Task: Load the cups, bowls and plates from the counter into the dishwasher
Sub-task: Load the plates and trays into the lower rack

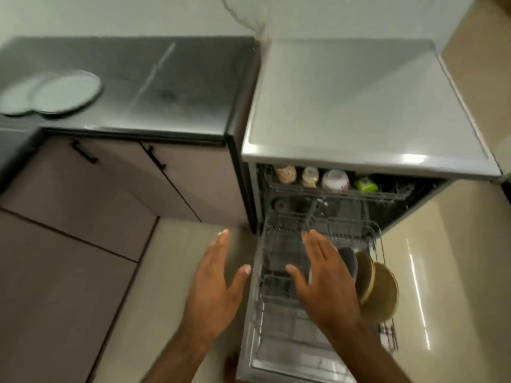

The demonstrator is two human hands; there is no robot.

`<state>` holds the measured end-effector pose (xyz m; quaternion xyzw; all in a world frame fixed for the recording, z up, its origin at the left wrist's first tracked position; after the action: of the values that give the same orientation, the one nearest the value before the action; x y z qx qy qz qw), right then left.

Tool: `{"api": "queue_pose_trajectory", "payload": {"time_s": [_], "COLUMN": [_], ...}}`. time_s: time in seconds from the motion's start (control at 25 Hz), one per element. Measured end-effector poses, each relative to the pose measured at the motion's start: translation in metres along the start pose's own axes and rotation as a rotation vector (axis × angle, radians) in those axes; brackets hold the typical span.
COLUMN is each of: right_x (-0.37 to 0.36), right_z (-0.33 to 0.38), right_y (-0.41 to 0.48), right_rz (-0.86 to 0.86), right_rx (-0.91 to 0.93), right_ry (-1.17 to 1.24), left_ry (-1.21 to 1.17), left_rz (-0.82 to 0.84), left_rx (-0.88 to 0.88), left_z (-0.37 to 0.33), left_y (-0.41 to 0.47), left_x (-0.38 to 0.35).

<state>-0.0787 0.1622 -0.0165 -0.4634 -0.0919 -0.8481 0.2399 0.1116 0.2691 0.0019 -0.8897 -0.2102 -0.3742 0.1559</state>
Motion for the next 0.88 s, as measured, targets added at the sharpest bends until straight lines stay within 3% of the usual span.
{"api": "queue_pose_trajectory", "payload": {"time_s": [0.16,0.32,0.6,0.88], "right_x": [0.044,0.057,0.023,-0.013], "right_z": [0.099,0.188,0.353,0.473], "right_y": [-0.017,-0.035,-0.04,-0.012], "right_rz": [0.029,0.025,-0.008,-0.015], "right_rx": [0.175,0.285,0.368,0.372], "right_ry": [0.009,0.023,-0.005,-0.028], "left_ry": [0.127,0.09,0.025,0.036], "left_rz": [-0.143,-0.268,-0.396,-0.448], "left_rx": [-0.075,-0.115,-0.134,-0.144], "left_z": [-0.015,-0.009,0.061,0.138], "left_y": [-0.023,-0.046,-0.06,-0.039], "left_x": [0.099,0.19,0.347,0.451]}}
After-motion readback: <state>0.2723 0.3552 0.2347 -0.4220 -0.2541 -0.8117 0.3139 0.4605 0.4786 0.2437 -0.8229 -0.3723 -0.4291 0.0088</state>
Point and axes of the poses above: each hand's wrist, its own y-axis towards the middle knuckle, its own x-axis out of the back of the hand, z = x × y, the point moved 1 cm from there along y, towards the middle knuckle, and after that the axes turned 3 degrees about z, right-handed, at the moved point
